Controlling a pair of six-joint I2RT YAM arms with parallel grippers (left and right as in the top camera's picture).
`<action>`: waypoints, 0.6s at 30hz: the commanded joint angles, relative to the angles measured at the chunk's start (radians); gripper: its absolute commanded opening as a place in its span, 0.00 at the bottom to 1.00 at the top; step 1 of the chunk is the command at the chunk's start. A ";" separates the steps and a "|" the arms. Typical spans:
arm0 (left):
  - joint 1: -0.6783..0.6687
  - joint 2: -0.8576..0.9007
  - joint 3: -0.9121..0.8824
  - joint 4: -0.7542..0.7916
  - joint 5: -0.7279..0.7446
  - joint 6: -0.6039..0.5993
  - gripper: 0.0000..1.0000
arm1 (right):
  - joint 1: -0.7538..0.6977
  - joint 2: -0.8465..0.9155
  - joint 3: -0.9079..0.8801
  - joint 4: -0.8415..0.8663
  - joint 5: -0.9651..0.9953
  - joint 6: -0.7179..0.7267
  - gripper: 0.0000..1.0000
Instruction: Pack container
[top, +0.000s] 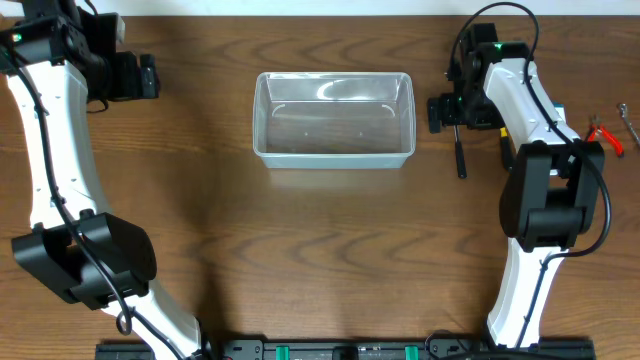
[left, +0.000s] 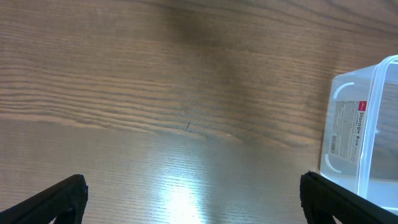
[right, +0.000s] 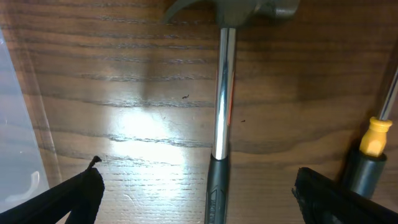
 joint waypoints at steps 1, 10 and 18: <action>0.003 -0.003 0.001 -0.003 -0.009 0.006 0.98 | -0.008 0.017 -0.005 0.001 -0.005 0.035 0.99; 0.003 -0.003 0.001 -0.003 -0.009 0.006 0.98 | -0.010 0.057 -0.005 -0.047 -0.005 0.051 0.99; 0.003 -0.003 0.001 -0.003 -0.008 0.006 0.98 | -0.010 0.064 -0.005 -0.038 -0.005 0.040 0.99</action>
